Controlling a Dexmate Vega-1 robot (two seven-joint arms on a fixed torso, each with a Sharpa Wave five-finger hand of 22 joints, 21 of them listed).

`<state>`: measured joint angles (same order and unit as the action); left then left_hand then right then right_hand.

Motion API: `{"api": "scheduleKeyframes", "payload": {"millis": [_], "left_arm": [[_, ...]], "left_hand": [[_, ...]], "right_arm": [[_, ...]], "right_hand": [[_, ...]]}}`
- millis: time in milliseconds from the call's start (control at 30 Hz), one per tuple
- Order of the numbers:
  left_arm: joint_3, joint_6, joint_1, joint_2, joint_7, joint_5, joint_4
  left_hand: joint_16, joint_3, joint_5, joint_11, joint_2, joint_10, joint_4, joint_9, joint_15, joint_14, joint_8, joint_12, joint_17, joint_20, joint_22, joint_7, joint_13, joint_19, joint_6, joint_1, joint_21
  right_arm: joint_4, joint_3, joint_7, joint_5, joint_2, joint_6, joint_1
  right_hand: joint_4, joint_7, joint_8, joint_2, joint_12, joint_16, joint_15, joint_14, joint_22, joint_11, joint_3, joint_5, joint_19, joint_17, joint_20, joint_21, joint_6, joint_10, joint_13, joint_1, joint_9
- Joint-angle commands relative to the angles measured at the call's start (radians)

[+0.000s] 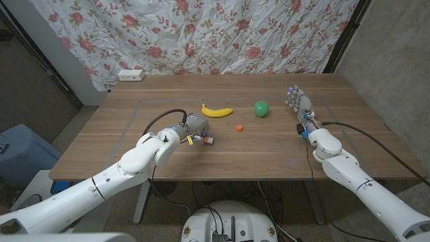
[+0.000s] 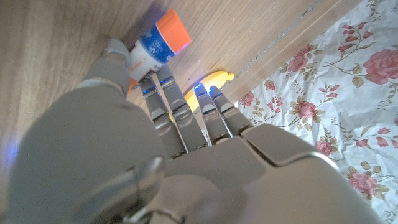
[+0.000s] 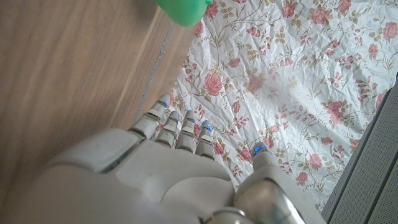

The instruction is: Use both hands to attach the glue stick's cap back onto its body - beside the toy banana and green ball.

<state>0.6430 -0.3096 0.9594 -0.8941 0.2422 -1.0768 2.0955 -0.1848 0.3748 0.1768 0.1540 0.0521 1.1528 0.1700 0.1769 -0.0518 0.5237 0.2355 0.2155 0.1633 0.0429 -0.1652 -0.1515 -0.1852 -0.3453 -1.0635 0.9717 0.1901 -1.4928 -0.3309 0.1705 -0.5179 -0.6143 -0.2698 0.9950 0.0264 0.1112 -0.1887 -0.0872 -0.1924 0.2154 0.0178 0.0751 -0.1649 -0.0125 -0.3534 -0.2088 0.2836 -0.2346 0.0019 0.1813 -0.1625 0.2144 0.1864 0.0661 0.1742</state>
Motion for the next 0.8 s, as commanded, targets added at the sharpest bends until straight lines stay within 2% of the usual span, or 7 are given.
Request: {"api": "scheduleKeyframes", "payload": {"millis": [33, 267, 500, 633, 800], "left_arm": [[-0.049, -0.001, 0.004, -0.022, -0.029, 0.052, 0.005], [-0.077, -0.023, 0.013, -0.016, -0.064, 0.107, -0.003], [-0.079, -0.017, -0.002, -0.018, -0.085, 0.142, -0.014], [-0.090, -0.018, -0.001, -0.017, -0.103, 0.180, -0.019], [-0.092, -0.017, -0.006, -0.021, -0.124, 0.205, -0.028]], "left_hand": [[0.003, -0.003, 0.003, 0.069, -0.029, 0.083, -0.003, 0.008, -0.131, 0.009, 0.001, 0.003, 0.002, 0.109, -0.003, 0.017, -0.001, 0.004, -0.131, 0.019, -0.003], [0.004, -0.005, 0.003, 0.069, -0.029, 0.088, -0.003, 0.008, -0.134, 0.009, -0.001, 0.002, 0.002, 0.110, -0.003, 0.018, -0.001, 0.005, -0.134, 0.020, -0.004], [0.005, -0.007, 0.003, 0.069, -0.029, 0.091, -0.003, 0.008, -0.139, 0.007, -0.003, 0.000, 0.001, 0.110, -0.003, 0.017, -0.001, 0.010, -0.135, 0.021, -0.005], [0.006, -0.008, 0.003, 0.069, -0.029, 0.093, -0.003, 0.008, -0.140, 0.005, -0.004, 0.000, 0.001, 0.110, -0.003, 0.017, -0.001, 0.011, -0.136, 0.021, -0.005], [0.007, -0.009, 0.003, 0.069, -0.028, 0.095, -0.003, 0.009, -0.142, 0.003, -0.005, -0.001, 0.001, 0.111, -0.002, 0.016, -0.001, 0.013, -0.136, 0.021, -0.006]], "right_arm": [[-0.087, -0.018, 0.029, 0.081, -0.053, 0.052, 0.014], [-0.127, -0.034, 0.057, 0.159, -0.076, 0.071, 0.011], [-0.151, -0.047, 0.079, 0.228, -0.084, 0.079, 0.003], [-0.192, -0.054, 0.100, 0.288, -0.111, 0.112, 0.011], [-0.246, -0.058, 0.099, 0.337, -0.150, 0.163, 0.022]], "right_hand": [[0.011, 0.004, -0.004, -0.028, -0.002, 0.008, 0.003, 0.005, -0.002, -0.010, -0.004, 0.004, 0.000, 0.000, -0.004, 0.005, -0.005, 0.003, 0.003, 0.011, 0.004], [0.024, 0.018, -0.004, -0.024, -0.003, 0.006, 0.003, 0.005, -0.002, -0.015, -0.008, 0.003, -0.006, 0.004, -0.008, 0.003, -0.011, 0.005, 0.003, 0.025, 0.004], [0.036, 0.025, -0.004, -0.019, -0.004, -0.001, 0.010, -0.012, -0.002, -0.036, -0.010, 0.005, -0.027, 0.007, -0.014, -0.002, -0.016, 0.009, 0.003, 0.033, 0.004], [0.041, 0.031, -0.005, -0.015, -0.005, -0.005, 0.011, -0.022, -0.002, -0.045, -0.009, 0.006, -0.039, 0.009, -0.015, -0.005, -0.020, 0.014, 0.003, 0.035, 0.003], [0.057, 0.045, -0.001, -0.004, -0.006, -0.012, 0.009, -0.042, -0.002, -0.056, -0.009, 0.009, -0.070, 0.014, -0.009, -0.009, -0.016, 0.023, 0.003, 0.046, 0.003]]}}
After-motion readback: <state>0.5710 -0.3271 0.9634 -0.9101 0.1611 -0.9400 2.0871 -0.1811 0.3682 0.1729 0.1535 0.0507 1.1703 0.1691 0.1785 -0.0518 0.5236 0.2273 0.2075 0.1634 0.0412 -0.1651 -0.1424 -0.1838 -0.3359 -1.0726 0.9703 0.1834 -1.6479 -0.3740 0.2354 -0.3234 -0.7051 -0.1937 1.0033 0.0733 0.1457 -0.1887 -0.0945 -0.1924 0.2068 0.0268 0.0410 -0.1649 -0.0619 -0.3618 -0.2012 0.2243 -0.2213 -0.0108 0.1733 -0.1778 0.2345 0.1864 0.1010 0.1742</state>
